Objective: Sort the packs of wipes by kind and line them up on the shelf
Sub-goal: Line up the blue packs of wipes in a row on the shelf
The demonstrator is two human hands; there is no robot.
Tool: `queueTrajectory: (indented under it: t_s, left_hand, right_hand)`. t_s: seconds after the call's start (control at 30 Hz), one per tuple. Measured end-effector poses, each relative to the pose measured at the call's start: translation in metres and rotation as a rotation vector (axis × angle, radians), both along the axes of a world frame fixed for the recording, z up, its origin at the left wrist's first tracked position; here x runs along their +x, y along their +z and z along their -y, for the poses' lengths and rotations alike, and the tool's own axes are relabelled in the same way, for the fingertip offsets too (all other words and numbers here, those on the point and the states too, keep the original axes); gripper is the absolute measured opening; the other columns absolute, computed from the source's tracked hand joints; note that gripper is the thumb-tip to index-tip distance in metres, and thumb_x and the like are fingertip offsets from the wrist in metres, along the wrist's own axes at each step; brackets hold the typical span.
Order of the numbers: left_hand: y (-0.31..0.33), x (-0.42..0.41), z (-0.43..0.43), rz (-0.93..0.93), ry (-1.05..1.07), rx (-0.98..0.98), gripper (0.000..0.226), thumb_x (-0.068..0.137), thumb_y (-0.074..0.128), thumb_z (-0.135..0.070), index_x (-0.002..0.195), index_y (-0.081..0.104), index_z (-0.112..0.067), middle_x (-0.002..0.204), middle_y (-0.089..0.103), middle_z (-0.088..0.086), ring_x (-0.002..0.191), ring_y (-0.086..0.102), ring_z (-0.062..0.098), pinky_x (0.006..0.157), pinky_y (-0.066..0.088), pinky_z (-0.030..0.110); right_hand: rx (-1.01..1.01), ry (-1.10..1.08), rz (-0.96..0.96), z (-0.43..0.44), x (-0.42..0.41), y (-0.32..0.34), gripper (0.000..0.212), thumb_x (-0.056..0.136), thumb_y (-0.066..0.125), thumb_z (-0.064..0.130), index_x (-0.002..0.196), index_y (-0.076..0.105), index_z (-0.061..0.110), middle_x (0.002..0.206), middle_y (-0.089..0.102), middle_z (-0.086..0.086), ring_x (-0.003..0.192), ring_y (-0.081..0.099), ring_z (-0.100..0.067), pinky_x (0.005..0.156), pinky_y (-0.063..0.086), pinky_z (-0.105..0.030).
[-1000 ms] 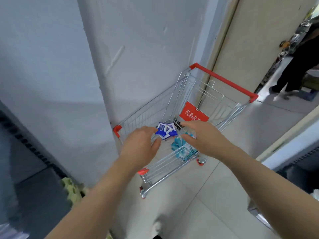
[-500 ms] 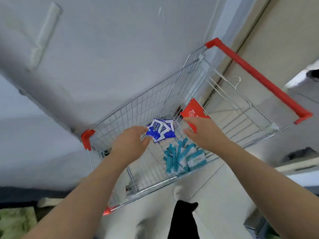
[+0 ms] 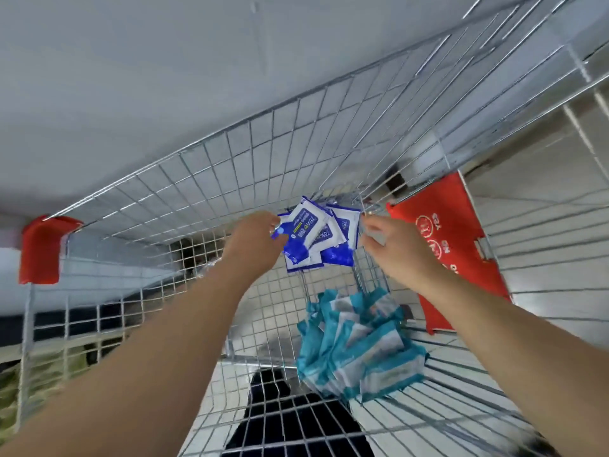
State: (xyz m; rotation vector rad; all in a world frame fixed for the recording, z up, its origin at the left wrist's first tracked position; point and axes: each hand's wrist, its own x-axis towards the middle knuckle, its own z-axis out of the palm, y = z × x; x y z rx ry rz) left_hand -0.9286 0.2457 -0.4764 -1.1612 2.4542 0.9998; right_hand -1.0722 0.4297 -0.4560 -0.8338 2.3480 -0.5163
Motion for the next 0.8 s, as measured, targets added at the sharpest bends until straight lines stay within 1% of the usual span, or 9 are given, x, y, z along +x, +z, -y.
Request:
queueTrajectory:
  t_s: [0.07, 0.17, 0.2, 0.33, 0.43, 0.53, 0.6, 0.73, 0.8]
  left_hand:
    - [-0.032, -0.017, 0.002, 0.036, 0.008, 0.004, 0.038, 0.091, 0.060, -0.029, 0.126, 0.058, -0.013, 0.127, 0.059, 0.007, 0.113, 0.056, 0.025, 0.097, 0.044, 0.035]
    - [-0.071, -0.043, -0.001, 0.063, 0.022, 0.034, 0.034, 0.091, 0.061, -0.025, 0.120, 0.059, -0.007, 0.119, 0.061, 0.011, 0.092, 0.052, 0.019, 0.074, 0.035, 0.023]
    - [-0.083, -0.049, -0.002, 0.068, 0.009, 0.032, 0.034, 0.089, 0.063, -0.026, 0.116, 0.059, -0.006, 0.114, 0.061, 0.011, 0.087, 0.051, 0.019, 0.072, 0.035, 0.024]
    - [-0.127, -0.055, -0.001, 0.058, 0.044, 0.026, 0.047, 0.078, 0.073, -0.028, 0.116, 0.052, -0.009, 0.110, 0.062, 0.013, 0.098, 0.061, 0.031, 0.086, 0.050, 0.043]
    - [-0.140, -0.043, 0.000, 0.016, 0.149, 0.100, 0.044, 0.079, 0.073, -0.021, 0.114, 0.049, -0.010, 0.102, 0.065, 0.008, 0.093, 0.062, 0.030, 0.081, 0.049, 0.039]
    - [-0.149, -0.034, 0.008, 0.029, 0.144, 0.048, 0.061, 0.077, 0.077, -0.034, 0.124, 0.047, -0.007, 0.120, 0.052, 0.013, 0.106, 0.054, 0.031, 0.090, 0.045, 0.042]
    - [-0.153, -0.034, 0.011, -0.013, 0.171, 0.130, 0.065, 0.076, 0.080, -0.030, 0.126, 0.046, -0.008, 0.121, 0.051, 0.012, 0.107, 0.054, 0.030, 0.091, 0.046, 0.042]
    - [-0.153, -0.026, 0.018, -0.092, 0.324, 0.210, 0.044, 0.075, 0.081, -0.021, 0.110, 0.054, -0.015, 0.099, 0.060, 0.001, 0.090, 0.060, 0.023, 0.078, 0.049, 0.033]
    - [-0.146, -0.015, 0.020, -0.108, 0.335, 0.203, 0.031, 0.079, 0.077, -0.018, 0.102, 0.056, -0.019, 0.091, 0.060, -0.002, 0.078, 0.057, 0.017, 0.066, 0.044, 0.027]
  right_hand:
    - [0.005, -0.015, 0.041, 0.003, -0.009, -0.031, 0.041, 0.095, 0.056, 0.025, 0.134, 0.053, 0.016, 0.133, 0.058, -0.002, 0.120, 0.055, -0.016, 0.098, 0.038, -0.025]
    - [-0.015, -0.039, 0.090, 0.006, -0.017, -0.074, 0.042, 0.093, 0.058, 0.023, 0.134, 0.053, 0.014, 0.134, 0.057, -0.003, 0.122, 0.054, -0.016, 0.102, 0.039, -0.028]
    - [-0.030, -0.049, 0.106, 0.008, -0.017, -0.086, 0.042, 0.093, 0.059, 0.022, 0.133, 0.053, 0.013, 0.134, 0.057, -0.004, 0.122, 0.054, -0.015, 0.104, 0.040, -0.029]
    - [-0.067, -0.077, 0.143, 0.012, -0.020, -0.118, 0.043, 0.091, 0.062, 0.018, 0.133, 0.054, 0.010, 0.133, 0.058, -0.007, 0.121, 0.055, -0.016, 0.105, 0.040, -0.029]
    - [-0.067, -0.050, 0.149, 0.020, -0.022, -0.131, 0.043, 0.091, 0.061, 0.017, 0.133, 0.053, 0.011, 0.133, 0.057, -0.007, 0.123, 0.053, -0.018, 0.106, 0.040, -0.033]
    - [-0.069, -0.044, 0.134, 0.033, -0.025, -0.142, 0.043, 0.090, 0.063, 0.017, 0.133, 0.055, 0.013, 0.135, 0.056, -0.005, 0.125, 0.052, -0.019, 0.106, 0.038, -0.029]
    - [-0.054, -0.030, 0.124, 0.041, -0.026, -0.148, 0.044, 0.091, 0.061, 0.018, 0.134, 0.054, 0.014, 0.136, 0.055, -0.003, 0.126, 0.050, -0.017, 0.105, 0.035, -0.025]
    - [-0.074, -0.031, 0.120, 0.047, -0.031, -0.159, 0.045, 0.090, 0.062, 0.018, 0.135, 0.053, 0.016, 0.138, 0.054, -0.001, 0.126, 0.049, -0.016, 0.107, 0.038, -0.031]
    - [-0.055, 0.019, 0.078, 0.049, -0.033, -0.164, 0.049, 0.089, 0.064, 0.021, 0.136, 0.051, 0.018, 0.139, 0.052, 0.000, 0.127, 0.048, -0.017, 0.106, 0.037, -0.032]
